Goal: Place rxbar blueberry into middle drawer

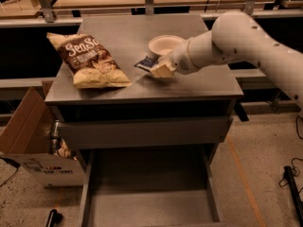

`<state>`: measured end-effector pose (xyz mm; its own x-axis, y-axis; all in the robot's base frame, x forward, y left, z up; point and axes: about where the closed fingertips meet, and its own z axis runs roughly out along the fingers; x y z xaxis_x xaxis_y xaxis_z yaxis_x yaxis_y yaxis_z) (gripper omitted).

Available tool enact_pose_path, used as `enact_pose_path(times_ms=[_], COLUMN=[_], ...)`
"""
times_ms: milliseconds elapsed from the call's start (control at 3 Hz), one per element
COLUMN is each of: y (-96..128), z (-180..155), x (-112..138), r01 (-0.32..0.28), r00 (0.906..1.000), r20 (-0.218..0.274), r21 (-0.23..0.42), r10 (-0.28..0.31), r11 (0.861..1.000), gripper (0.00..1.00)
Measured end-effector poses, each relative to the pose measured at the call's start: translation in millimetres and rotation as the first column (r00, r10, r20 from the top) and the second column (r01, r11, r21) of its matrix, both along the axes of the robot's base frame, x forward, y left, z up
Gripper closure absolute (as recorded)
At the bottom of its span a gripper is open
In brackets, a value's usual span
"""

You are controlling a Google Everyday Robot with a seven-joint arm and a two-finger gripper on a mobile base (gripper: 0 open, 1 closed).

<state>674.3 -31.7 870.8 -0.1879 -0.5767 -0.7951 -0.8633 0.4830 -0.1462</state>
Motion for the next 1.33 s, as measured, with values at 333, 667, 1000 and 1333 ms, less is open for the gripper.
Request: enact_pose_path(times_ms=[333, 667, 1000, 1333], y=[-23, -26, 0, 31], z=[49, 65, 42, 7], x=[-19, -53, -93, -140], r01=[-0.098, -0.259, -0.435, -0.547], r00=[0.9886, 0.9538, 0.8971, 0.8372], r20=[0.114, 0.149, 0.073, 0.004], r21=[-0.008, -0.034, -0.031, 0.000], r10=[0.098, 0.261, 0.436, 0.547], r11=[0.995, 0.965, 0.900, 0.837], gripper=[1.00, 1.00, 1.00, 1.00])
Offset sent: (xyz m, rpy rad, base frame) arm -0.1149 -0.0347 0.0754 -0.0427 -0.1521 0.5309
